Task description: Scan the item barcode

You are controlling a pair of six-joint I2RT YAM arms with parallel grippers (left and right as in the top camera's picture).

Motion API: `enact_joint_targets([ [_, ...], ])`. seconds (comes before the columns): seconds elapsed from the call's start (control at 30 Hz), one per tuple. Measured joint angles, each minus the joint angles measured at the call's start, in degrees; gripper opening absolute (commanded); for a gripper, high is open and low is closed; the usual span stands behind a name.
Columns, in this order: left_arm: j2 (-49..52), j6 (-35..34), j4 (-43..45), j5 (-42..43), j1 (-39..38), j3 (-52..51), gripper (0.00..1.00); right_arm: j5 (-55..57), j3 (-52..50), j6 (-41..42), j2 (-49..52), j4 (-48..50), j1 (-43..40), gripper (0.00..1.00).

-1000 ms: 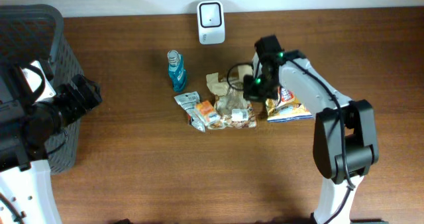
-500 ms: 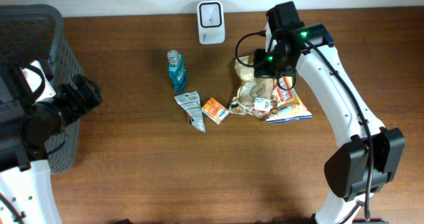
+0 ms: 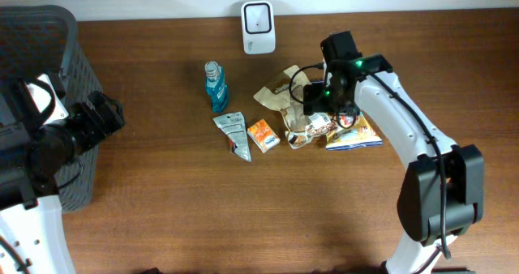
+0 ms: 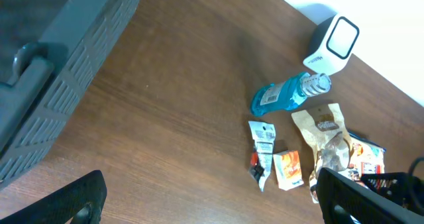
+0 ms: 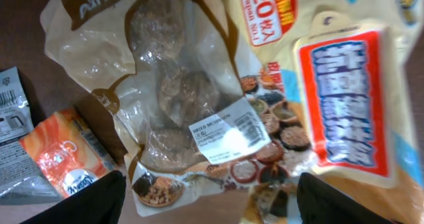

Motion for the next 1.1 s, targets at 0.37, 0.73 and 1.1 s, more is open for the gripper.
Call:
enact_joint_targets([
  [0.37, 0.0, 0.0, 0.0, 0.0, 0.0, 0.0, 0.99, 8.59, -0.87, -5.79, 0.02, 6.25, 9.01, 0.96],
  [0.73, 0.0, -0.02, -0.02, 0.0, 0.0, 0.0, 0.99, 17.62, -0.98, -7.06, 5.73, 13.57, 12.59, 0.96],
  [1.1, 0.0, -0.02, -0.02, 0.0, 0.0, 0.0, 0.99, 19.61, -0.98, -7.26, 10.91, 17.27, 12.72, 0.88],
])
